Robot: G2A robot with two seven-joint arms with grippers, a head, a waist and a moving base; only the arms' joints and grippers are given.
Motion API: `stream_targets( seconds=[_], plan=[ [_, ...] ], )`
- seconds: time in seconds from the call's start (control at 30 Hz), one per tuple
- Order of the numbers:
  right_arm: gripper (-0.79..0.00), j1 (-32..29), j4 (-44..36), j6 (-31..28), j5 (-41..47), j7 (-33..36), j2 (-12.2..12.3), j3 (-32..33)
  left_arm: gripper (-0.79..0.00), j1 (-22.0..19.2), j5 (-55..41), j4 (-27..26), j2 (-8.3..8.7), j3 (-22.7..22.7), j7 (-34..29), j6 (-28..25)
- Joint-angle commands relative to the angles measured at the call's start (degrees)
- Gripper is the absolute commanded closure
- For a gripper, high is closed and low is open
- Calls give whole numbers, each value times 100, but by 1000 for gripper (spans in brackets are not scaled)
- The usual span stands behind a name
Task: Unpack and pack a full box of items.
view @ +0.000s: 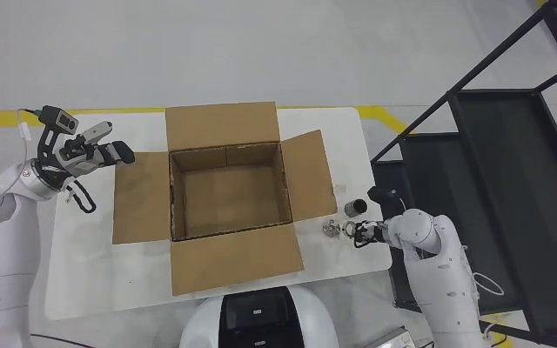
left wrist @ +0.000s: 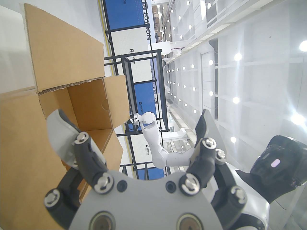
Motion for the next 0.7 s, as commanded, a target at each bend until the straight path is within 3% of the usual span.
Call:
stream_targets(
  seconds=[0.0,0.2,0.67],
  plan=[
    [0,-15,73,29,-43,-158,3,-43,-785,0,0,0,0,0,0,0],
    [0,-25,303,296,-277,-588,12,-177,-785,0,0,0,0,0,0,0],
    [0,208,772,872,-707,-819,36,-501,-785,0,0,0,0,0,0,0]
  ],
)
